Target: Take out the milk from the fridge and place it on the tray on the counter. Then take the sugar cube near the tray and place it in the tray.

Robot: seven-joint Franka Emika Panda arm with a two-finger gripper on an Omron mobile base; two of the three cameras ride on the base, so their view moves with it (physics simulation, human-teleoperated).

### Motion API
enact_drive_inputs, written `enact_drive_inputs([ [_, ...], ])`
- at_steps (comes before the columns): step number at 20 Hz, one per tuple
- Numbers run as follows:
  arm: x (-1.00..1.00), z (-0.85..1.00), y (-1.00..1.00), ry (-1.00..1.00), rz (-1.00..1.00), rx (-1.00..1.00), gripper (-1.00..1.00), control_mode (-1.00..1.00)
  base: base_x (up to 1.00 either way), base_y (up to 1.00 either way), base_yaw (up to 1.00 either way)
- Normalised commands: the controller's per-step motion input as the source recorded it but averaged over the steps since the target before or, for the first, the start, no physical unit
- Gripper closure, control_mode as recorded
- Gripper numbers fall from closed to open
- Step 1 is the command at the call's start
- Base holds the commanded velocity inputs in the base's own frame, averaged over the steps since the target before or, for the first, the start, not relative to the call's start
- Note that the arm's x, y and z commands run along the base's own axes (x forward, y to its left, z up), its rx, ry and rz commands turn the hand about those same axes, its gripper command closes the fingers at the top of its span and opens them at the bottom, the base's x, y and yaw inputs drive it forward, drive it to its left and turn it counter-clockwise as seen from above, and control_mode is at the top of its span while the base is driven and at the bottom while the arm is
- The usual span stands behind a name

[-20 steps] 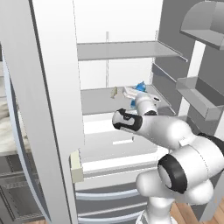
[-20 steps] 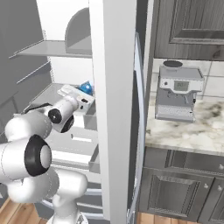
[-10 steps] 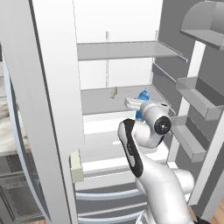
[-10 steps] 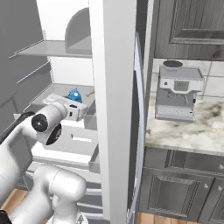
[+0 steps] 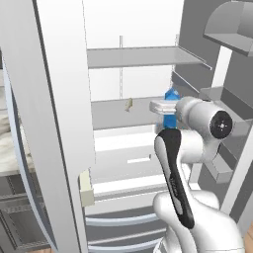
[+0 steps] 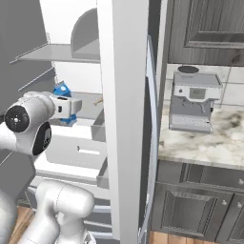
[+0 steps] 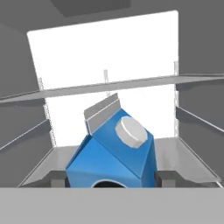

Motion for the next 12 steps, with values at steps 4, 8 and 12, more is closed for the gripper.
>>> enact_drive_inputs([
  [4,-0.37,0.10,0.24,0.26,0.11,-0.06,1.00,-1.00,0.00,0.00,0.00],
  [8,-0.27,0.01,0.18,0.21,-0.02,-0.09,1.00,-1.00,0.00,0.00,0.00],
  [12,-0.82,0.00,0.00,0.08,-0.04,0.05,1.00,-1.00,0.00,0.00,0.00],
])
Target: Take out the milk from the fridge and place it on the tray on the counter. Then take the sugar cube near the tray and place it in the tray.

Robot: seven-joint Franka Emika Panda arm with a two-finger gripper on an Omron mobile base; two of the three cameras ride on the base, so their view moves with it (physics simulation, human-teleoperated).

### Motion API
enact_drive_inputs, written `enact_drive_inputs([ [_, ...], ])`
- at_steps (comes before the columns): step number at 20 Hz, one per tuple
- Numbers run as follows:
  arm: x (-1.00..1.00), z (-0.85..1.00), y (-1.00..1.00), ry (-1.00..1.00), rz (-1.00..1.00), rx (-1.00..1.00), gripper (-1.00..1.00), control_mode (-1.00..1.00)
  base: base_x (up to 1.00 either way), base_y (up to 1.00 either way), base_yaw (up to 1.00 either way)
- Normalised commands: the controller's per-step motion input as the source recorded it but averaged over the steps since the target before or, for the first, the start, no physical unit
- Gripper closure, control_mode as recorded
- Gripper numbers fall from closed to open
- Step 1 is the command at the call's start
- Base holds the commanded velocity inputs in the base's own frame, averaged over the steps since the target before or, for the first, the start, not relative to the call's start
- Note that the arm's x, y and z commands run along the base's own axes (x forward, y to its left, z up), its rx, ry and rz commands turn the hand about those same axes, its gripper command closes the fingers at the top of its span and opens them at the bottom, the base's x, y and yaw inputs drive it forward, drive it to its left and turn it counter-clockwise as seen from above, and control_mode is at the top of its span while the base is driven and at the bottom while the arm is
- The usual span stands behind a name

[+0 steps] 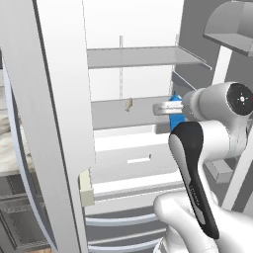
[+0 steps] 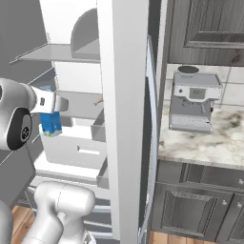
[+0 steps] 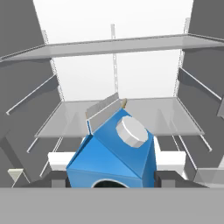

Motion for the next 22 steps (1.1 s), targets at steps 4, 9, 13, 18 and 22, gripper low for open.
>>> enact_drive_inputs([
  [4,-0.71,0.00,-0.02,0.02,-0.01,0.08,1.00,-1.00,0.00,0.00,0.00],
  [9,-0.54,0.00,-0.03,-0.01,0.02,0.01,1.00,-1.00,0.00,0.00,0.00],
  [13,-0.52,-0.07,0.00,-0.05,0.04,0.00,1.00,-1.00,0.00,0.00,0.00],
  [18,-0.36,-0.05,0.00,-0.02,0.03,0.00,1.00,1.00,-0.40,0.00,0.03],
  [22,0.00,0.00,0.00,0.00,0.00,0.00,1.00,1.00,-1.00,-0.05,0.02],
])
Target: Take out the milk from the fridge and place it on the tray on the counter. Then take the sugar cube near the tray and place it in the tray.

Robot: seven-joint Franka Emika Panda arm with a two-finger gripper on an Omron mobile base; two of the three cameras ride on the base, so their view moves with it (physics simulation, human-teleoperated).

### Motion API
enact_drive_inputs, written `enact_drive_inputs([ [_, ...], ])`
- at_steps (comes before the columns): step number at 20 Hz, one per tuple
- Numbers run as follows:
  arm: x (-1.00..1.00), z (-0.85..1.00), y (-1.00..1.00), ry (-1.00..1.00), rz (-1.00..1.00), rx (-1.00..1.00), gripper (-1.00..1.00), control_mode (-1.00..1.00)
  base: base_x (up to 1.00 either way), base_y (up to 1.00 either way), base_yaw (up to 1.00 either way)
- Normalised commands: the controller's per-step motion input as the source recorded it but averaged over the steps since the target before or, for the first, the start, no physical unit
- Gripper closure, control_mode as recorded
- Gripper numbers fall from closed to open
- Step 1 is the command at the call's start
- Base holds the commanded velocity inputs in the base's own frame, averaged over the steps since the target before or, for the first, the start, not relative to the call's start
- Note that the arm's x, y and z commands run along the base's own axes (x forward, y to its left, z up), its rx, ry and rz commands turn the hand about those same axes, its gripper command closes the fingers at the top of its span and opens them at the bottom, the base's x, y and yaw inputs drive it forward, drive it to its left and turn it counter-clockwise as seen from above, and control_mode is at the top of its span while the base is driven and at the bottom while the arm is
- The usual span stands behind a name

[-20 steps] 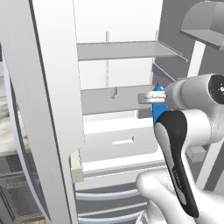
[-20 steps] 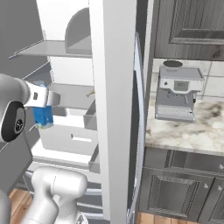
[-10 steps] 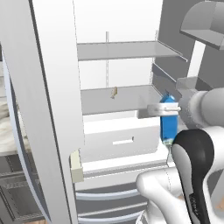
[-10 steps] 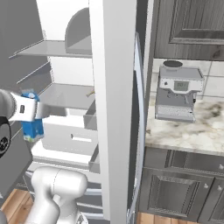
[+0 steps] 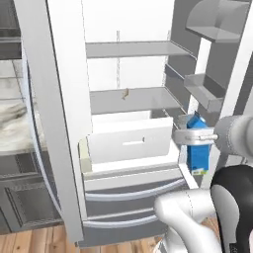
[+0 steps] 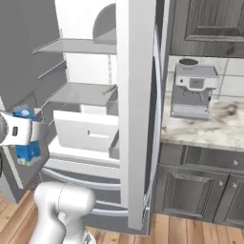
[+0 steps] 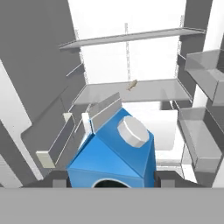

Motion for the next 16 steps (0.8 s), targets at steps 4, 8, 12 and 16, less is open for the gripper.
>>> enact_drive_inputs([
  [4,0.00,0.00,0.00,0.00,0.00,0.00,1.00,1.00,-1.00,-0.14,0.00],
  [8,0.00,0.00,0.00,0.00,0.00,0.00,1.00,1.00,-1.00,-0.18,0.00],
  [12,0.00,0.00,0.00,0.00,0.00,0.00,1.00,1.00,-1.00,0.16,0.03],
  [16,0.00,0.00,0.00,0.00,0.00,0.00,1.00,1.00,-0.36,0.19,0.28],
])
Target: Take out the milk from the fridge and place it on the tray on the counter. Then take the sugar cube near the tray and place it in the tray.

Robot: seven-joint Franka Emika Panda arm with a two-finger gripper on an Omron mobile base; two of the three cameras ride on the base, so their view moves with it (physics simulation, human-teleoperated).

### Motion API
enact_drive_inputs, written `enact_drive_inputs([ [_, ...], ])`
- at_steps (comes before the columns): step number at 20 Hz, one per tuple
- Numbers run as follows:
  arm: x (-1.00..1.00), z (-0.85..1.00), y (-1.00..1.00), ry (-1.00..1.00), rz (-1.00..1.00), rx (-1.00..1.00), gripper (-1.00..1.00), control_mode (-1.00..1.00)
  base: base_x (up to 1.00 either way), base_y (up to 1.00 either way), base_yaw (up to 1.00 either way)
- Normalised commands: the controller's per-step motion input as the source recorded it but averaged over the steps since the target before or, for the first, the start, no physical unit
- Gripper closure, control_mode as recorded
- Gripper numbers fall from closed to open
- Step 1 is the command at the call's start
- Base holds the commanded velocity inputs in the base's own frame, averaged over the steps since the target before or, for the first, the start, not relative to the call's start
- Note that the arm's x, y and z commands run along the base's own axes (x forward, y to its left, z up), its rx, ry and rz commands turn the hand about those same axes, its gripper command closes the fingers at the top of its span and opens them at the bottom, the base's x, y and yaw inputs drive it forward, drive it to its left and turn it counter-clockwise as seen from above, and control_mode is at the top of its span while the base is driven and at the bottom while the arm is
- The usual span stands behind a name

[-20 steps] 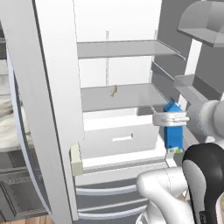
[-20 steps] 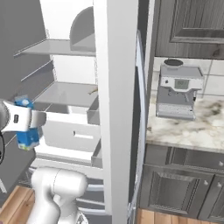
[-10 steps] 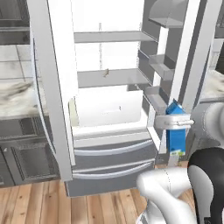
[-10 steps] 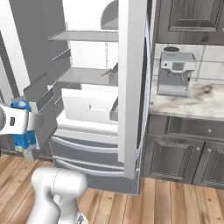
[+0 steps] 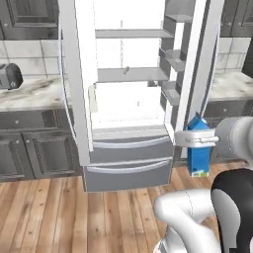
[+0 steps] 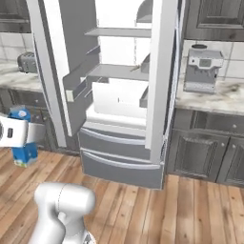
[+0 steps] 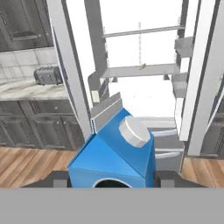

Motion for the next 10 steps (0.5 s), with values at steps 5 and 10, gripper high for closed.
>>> enact_drive_inputs([
  [5,0.00,0.00,0.00,0.00,0.00,0.00,1.00,1.00,0.41,-0.14,0.47],
  [10,0.00,0.00,0.00,0.00,0.00,0.00,1.00,1.00,0.28,-0.03,0.92],
])
